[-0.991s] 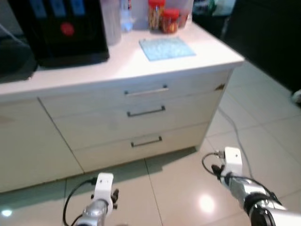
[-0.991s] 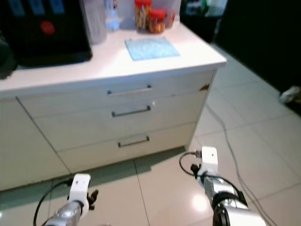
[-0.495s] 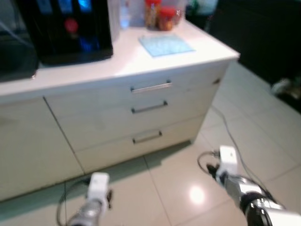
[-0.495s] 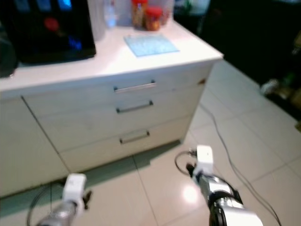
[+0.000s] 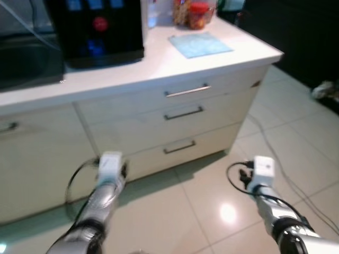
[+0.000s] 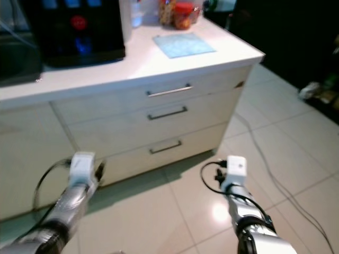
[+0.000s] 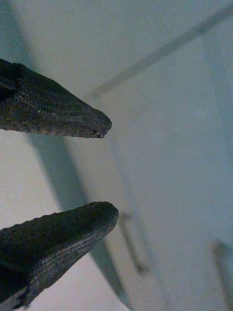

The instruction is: Kitchen organization

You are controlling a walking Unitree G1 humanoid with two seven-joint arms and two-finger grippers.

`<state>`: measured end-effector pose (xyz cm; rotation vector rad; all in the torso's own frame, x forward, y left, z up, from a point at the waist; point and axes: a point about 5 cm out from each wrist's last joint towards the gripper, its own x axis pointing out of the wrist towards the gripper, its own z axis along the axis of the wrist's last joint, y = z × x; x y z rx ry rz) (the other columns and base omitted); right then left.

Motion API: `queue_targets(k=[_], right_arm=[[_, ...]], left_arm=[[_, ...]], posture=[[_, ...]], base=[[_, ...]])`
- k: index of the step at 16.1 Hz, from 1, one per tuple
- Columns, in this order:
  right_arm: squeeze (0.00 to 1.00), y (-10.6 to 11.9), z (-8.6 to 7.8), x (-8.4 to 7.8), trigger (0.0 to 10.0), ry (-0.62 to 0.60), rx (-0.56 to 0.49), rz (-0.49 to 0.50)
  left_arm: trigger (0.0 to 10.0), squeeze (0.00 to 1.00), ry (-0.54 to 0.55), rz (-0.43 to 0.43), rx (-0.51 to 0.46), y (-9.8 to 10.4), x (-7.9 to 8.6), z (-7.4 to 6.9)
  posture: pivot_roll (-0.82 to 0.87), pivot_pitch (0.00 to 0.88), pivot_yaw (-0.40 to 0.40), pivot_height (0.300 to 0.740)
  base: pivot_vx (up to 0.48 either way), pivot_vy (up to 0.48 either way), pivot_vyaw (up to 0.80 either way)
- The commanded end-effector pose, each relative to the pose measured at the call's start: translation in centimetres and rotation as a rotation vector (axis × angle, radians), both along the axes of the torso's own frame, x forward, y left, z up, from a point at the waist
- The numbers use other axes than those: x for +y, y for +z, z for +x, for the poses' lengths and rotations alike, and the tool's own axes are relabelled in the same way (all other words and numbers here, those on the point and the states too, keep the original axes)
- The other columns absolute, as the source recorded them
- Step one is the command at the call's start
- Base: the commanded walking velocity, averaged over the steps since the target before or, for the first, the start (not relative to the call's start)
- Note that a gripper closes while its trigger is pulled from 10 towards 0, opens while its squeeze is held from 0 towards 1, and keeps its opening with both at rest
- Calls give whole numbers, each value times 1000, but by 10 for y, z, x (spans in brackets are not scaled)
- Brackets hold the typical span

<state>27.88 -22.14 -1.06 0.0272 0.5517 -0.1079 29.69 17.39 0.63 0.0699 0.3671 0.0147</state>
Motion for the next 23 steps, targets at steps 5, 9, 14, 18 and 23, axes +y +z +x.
queue_targets(k=[5,9,14,18,23], right_arm=[[0,62,46,51,10000,104,-447,-48],[0,119,70,66,10000,141,-705,-69],[0,175,84,96,10000,156,-889,-58],[0,193,87,124,10000,191,-920,15],[0,186,88,133,10000,162,-850,54]], left_arm=[[10000,0,-102,52,-295,46,-16,24],[10000,0,-193,50,-561,107,-42,51],[10000,0,-234,-11,-797,173,-67,63],[10000,0,-275,-65,-857,195,-86,62],[10000,0,-272,-76,-786,180,-89,61]], posture=[[-9,26,-5,740],[-11,26,-5,740],[-9,22,-3,740],[-2,20,-4,740],[5,16,-1,740]], base=[[0,365,0],[0,363,0],[0,356,0],[0,83,0],[0,0,0]])
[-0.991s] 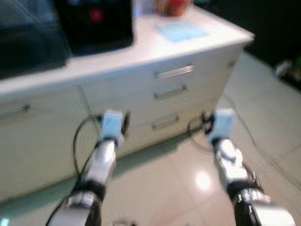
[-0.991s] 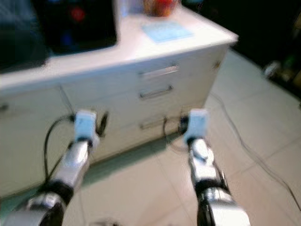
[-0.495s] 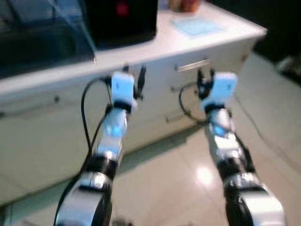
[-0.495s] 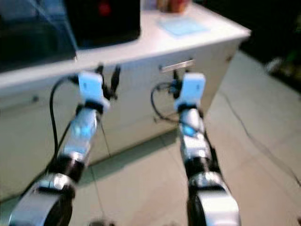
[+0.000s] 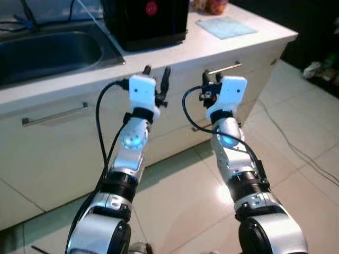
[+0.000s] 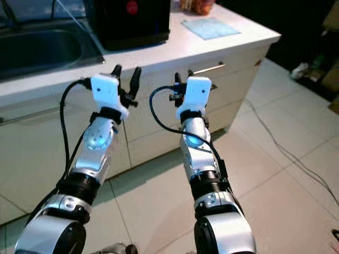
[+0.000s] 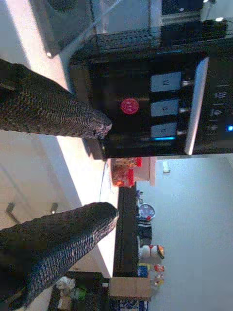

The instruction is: Kitchen organization

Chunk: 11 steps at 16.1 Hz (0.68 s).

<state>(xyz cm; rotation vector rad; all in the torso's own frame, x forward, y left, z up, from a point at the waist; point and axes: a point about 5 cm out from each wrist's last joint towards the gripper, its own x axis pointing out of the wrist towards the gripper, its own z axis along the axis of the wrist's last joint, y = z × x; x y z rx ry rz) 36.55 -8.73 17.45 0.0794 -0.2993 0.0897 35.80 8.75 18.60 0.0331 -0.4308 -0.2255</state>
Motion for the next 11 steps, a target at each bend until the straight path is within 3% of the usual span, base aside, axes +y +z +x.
queue_targets(k=[1,11], right_arm=[[0,0,1,0,10000,-7,11,-4],[0,-4,-2,2,10000,7,33,7]], left_arm=[[10000,0,-9,0,9,1,-2,0],[10000,0,31,9,55,-3,5,2]], posture=[[7,14,-1,740],[-1,20,9,740]], base=[[0,0,563],[0,0,721]])
